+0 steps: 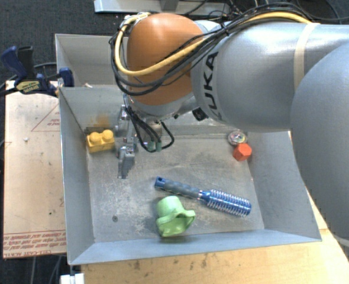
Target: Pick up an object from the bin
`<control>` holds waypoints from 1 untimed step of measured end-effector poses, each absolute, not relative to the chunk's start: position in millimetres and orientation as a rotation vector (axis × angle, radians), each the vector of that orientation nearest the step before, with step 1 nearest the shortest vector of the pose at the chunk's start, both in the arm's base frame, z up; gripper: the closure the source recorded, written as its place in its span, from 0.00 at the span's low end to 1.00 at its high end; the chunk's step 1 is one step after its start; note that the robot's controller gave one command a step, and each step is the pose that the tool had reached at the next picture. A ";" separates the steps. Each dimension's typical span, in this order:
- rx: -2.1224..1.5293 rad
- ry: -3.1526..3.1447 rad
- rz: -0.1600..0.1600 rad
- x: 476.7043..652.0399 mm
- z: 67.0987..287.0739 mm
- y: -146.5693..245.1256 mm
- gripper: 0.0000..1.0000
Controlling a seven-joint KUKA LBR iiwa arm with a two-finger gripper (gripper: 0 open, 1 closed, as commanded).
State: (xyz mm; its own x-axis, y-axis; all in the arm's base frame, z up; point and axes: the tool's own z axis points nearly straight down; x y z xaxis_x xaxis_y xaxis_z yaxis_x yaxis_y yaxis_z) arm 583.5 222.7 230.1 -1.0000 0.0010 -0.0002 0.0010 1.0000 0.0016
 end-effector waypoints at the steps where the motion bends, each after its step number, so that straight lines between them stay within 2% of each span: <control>1: -0.225 3.137 0.000 534.8 179.5 214.6 0.00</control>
Offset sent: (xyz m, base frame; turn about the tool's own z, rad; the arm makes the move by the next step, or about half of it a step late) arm -0.0478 -0.0081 -0.0488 -0.1451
